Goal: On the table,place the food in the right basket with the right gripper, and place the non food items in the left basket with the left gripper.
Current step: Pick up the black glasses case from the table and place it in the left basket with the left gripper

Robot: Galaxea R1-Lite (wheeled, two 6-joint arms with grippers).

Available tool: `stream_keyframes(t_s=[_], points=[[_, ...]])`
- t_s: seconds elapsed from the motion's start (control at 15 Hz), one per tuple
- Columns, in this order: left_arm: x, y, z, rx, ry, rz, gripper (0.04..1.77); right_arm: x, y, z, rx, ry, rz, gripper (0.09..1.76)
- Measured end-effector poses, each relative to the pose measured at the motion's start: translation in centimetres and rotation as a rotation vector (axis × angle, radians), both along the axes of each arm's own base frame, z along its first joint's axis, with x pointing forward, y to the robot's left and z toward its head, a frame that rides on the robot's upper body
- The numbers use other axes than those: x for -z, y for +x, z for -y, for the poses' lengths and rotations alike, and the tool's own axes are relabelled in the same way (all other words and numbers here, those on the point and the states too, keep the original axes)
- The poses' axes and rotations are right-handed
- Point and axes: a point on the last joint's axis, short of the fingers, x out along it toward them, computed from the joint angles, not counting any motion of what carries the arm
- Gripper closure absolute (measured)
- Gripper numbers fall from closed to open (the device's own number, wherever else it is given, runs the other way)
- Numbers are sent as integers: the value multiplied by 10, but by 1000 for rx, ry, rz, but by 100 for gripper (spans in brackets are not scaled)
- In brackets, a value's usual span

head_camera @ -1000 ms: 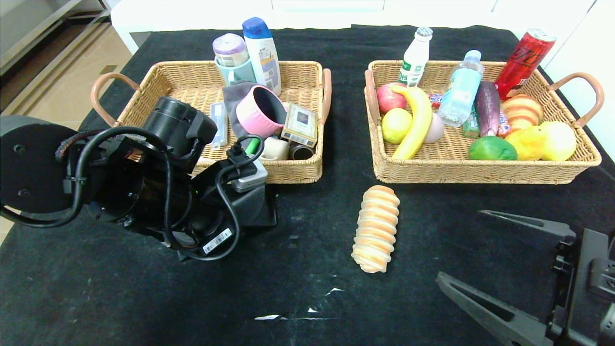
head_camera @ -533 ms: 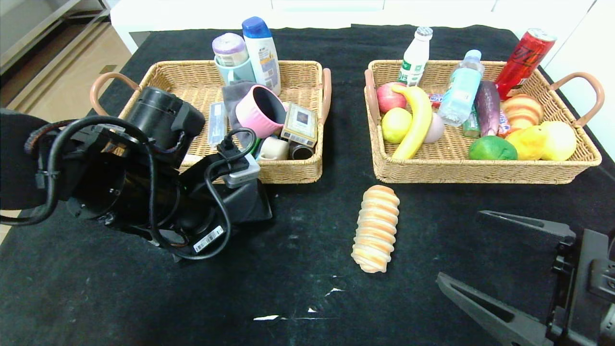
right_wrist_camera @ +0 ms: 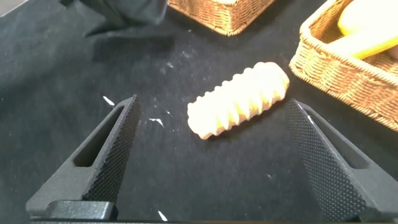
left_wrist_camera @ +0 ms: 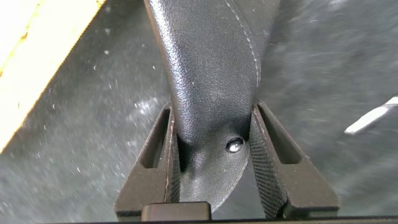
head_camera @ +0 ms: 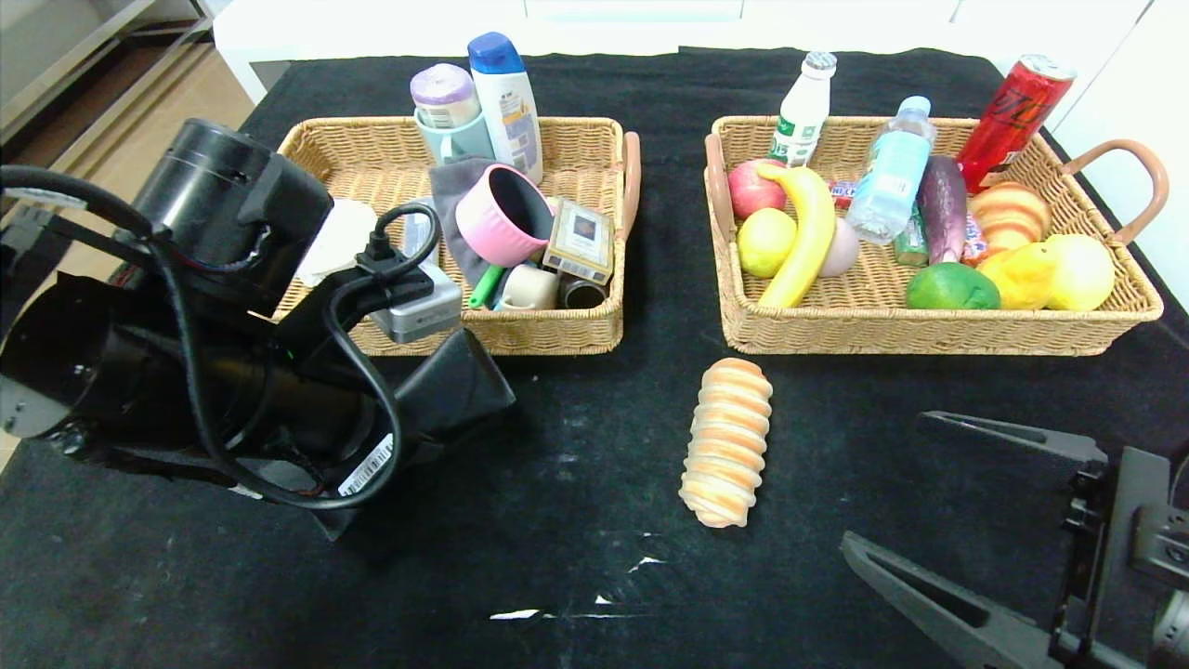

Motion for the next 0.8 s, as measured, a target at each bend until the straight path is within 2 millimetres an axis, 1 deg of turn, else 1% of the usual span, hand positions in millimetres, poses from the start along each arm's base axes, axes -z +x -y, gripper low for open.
stream_keyframes(t_s=[0.2,0.4,0.6,0.8], points=[[-11,-12,-1,-42,-89,17,110,2,1,-1,1,-5,-6,14],[-19,-19,-8,-21,-165,18,112,3,2,-2,1,-10,-10,14],[-29,-19,-15,-93,-256,36,113,5,3,-3,1,-15,-17,14],[-45,-9,-19,-217,-343,87,114,5,3,-3,1,-17,-18,14]])
